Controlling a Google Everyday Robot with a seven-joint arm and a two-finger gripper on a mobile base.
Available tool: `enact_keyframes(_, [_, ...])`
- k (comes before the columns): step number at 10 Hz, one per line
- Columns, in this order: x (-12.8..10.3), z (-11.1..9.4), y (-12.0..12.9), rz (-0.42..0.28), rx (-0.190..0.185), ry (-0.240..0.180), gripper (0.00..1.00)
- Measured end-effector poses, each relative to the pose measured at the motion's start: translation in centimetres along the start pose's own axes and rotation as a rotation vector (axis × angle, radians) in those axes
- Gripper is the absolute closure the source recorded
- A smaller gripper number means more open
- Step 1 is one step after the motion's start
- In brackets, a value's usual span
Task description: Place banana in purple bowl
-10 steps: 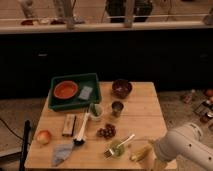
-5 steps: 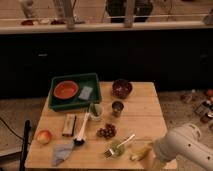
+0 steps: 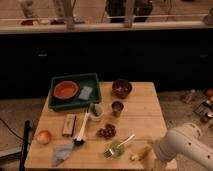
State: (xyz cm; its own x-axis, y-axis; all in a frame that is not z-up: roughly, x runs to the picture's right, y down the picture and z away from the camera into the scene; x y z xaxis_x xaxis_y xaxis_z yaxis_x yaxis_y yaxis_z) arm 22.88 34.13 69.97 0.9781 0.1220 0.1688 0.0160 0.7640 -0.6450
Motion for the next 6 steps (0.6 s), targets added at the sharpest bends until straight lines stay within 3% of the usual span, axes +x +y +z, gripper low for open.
enact_keyframes(6, [-1.6,2.8,-1.0,-0.159,-0.074,-0.024,0.2])
